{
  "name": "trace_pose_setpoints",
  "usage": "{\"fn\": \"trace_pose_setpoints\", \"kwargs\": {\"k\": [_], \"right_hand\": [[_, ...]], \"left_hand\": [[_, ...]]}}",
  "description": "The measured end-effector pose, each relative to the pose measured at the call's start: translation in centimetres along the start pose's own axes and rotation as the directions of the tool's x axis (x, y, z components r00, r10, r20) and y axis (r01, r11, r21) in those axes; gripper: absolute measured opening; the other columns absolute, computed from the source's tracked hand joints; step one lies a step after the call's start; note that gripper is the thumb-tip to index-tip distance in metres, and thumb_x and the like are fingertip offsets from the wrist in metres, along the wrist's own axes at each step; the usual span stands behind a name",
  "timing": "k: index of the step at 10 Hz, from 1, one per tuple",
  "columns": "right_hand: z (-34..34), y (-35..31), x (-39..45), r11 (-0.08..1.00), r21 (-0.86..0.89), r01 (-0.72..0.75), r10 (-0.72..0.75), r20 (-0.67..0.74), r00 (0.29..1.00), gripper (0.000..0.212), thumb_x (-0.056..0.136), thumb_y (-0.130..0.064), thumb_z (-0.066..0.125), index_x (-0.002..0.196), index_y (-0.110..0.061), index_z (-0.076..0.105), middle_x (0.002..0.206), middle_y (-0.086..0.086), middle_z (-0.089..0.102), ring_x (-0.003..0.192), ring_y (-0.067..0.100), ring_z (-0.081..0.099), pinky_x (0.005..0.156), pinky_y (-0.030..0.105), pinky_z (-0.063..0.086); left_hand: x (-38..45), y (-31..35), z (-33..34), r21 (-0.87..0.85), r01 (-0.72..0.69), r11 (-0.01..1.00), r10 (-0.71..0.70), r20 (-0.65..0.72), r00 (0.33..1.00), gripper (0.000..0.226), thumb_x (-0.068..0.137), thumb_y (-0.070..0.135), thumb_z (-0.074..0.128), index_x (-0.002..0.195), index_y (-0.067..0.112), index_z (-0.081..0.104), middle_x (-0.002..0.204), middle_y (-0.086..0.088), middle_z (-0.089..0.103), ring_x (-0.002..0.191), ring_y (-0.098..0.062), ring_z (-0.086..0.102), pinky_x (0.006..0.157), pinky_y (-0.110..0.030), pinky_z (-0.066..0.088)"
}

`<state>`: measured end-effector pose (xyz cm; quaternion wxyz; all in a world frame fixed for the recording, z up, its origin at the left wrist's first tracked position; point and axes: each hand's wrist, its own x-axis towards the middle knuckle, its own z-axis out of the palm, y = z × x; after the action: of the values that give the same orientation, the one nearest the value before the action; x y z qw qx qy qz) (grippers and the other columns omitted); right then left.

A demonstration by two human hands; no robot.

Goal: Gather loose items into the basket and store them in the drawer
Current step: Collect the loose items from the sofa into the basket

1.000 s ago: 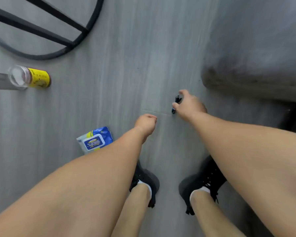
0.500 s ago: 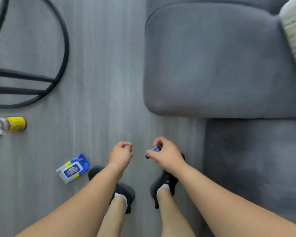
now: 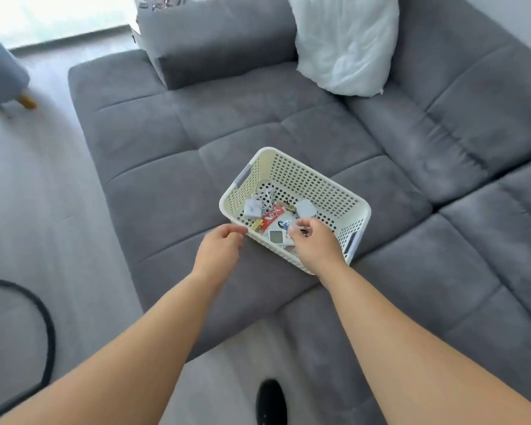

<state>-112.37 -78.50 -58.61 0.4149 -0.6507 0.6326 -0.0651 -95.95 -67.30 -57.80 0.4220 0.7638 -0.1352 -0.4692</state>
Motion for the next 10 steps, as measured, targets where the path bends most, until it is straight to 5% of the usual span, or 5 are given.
{"fn": "trace_pose_setpoints", "kwargs": {"k": [2, 3, 5, 8, 10], "right_hand": [[-3.9, 8.0, 1.5, 0.902, 0.074, -0.426, 0.426, -0.316, 0.848, 0.063, 0.09, -0.035, 0.07, 0.145, -0.012, 0.049, 0.144, 0.013, 0.052, 0.128, 0.037, 0.052, 0.101, 0.053, 0.053], [-2.2, 9.1, 2.2, 0.64, 0.412, -0.649, 0.649, 0.163, 0.743, 0.043, 0.097, -0.025, 0.071, 0.136, -0.015, 0.058, 0.133, 0.01, 0.064, 0.106, 0.032, 0.067, 0.095, 0.054, 0.058], [1.1, 8.1, 0.7, 0.644, 0.522, -0.559, 0.581, 0.141, 0.801, 0.044, 0.1, 0.01, 0.044, 0.125, -0.022, 0.062, 0.113, 0.004, 0.072, 0.094, 0.026, 0.073, 0.068, 0.039, 0.062], [6.8, -2.3, -7.7, 0.849, 0.168, -0.501, 0.401, 0.414, 0.818, 0.051, 0.091, 0.023, 0.04, 0.115, -0.013, 0.068, 0.107, 0.005, 0.075, 0.098, 0.029, 0.075, 0.07, 0.037, 0.065], [14.4, -13.4, -10.6, 0.929, -0.159, -0.335, 0.359, 0.613, 0.704, 0.061, 0.084, 0.024, 0.039, 0.118, -0.015, 0.071, 0.111, 0.011, 0.08, 0.102, 0.032, 0.077, 0.076, 0.046, 0.066]], "left_hand": [[7.0, 2.1, 4.8, 0.342, 0.086, 0.936, -0.052, -0.107, 0.993, 0.058, 0.095, 0.026, 0.047, 0.153, 0.034, 0.045, 0.172, -0.006, -0.001, 0.146, -0.037, 0.034, 0.112, -0.049, 0.044], [10.0, 0.7, 4.6, 0.257, 0.181, 0.949, -0.155, -0.117, 0.981, 0.06, 0.1, 0.024, 0.049, 0.158, 0.012, 0.038, 0.171, -0.012, 0.012, 0.15, -0.029, 0.03, 0.118, -0.036, 0.032], [6.7, -1.8, 0.8, 0.235, 0.141, 0.962, -0.093, -0.206, 0.974, 0.029, 0.094, 0.006, 0.054, 0.12, 0.018, 0.058, 0.131, -0.009, 0.052, 0.095, -0.015, 0.036, 0.078, -0.028, 0.033], [-7.6, -9.0, -17.9, -0.064, 0.311, 0.948, -0.272, -0.667, 0.694, 0.039, 0.098, 0.021, 0.048, 0.132, 0.032, 0.035, 0.113, -0.003, 0.059, 0.082, -0.021, 0.063, 0.069, -0.041, 0.053], [-14.6, -12.2, -32.8, -0.163, 0.446, 0.88, -0.459, -0.537, 0.708, 0.025, 0.095, 0.017, 0.048, 0.105, 0.028, 0.067, 0.091, 0.001, 0.071, 0.08, -0.022, 0.069, 0.068, -0.04, 0.061]]}}
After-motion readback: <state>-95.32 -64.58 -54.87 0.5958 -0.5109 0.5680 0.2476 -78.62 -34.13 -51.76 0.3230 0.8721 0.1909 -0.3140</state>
